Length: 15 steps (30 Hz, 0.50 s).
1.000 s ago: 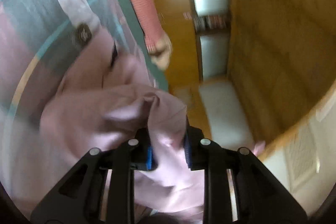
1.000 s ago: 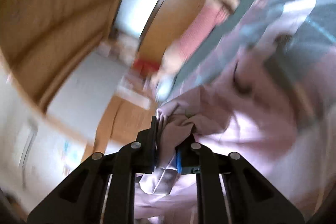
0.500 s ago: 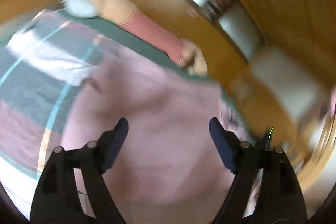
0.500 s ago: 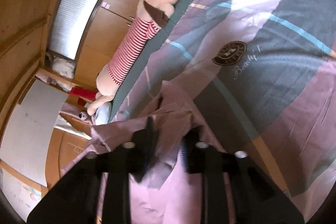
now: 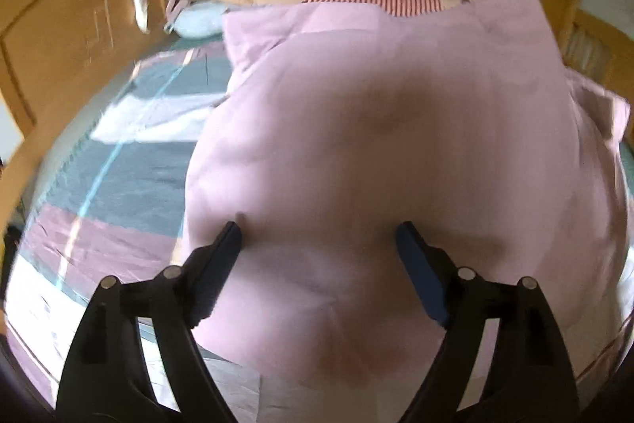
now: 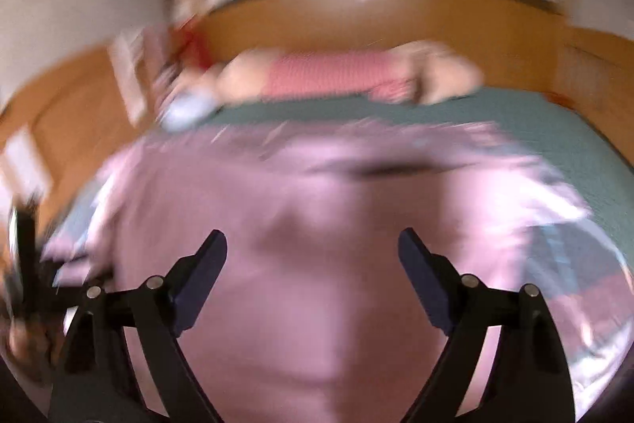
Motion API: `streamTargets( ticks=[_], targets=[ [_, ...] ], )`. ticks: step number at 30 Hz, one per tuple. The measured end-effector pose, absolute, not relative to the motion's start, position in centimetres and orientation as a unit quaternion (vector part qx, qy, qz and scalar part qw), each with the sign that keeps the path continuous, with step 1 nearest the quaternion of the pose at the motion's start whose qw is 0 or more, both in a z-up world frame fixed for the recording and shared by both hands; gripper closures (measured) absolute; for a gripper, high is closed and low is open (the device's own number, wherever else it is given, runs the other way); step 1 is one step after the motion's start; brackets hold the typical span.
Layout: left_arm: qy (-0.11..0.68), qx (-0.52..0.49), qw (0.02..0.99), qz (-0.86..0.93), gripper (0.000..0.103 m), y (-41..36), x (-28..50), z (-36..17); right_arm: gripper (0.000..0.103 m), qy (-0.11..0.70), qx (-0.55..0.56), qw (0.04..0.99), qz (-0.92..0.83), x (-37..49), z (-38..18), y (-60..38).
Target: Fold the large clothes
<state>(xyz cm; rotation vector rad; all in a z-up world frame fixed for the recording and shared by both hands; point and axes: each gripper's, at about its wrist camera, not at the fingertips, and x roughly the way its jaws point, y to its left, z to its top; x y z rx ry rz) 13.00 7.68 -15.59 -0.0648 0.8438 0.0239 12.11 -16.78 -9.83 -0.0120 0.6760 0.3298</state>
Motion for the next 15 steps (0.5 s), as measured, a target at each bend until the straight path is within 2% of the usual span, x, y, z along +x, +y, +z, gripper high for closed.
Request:
streamTargets(
  ticks=[4, 6, 8, 11, 15],
  targets=[
    [0.415, -0.06, 0.907, 0.019, 0.013, 9.7, 14.2, -15.9, 0.014, 0.341, -0.103, 0.918, 0.174, 14.8, -12.9, -9.1],
    [0.418, -0.063, 0.906, 0.03, 0.013, 10.6, 14.0, -16.1, 0.013, 0.349, -0.086, 0.922, 0.143, 18.3, -14.2, -8.8],
    [0.425, -0.081, 0.901, 0.043, 0.012, 11.8, 14.3, -16.3, 0.008, 0.372, -0.048, 0.919, 0.122, 22.6, -16.0, -9.3],
    [0.44, -0.105, 0.891, 0.036, 0.012, 12.9, 15.1, -16.6, 0.006, 0.371, -0.063, 0.923, 0.082, 26.5, -17.6, -9.1],
    [0.441, -0.088, 0.893, 0.038, 0.012, 13.0, 15.1, -16.9, 0.003, 0.396, -0.061, 0.914, 0.069, 27.9, -17.5, -8.8]
  ],
)
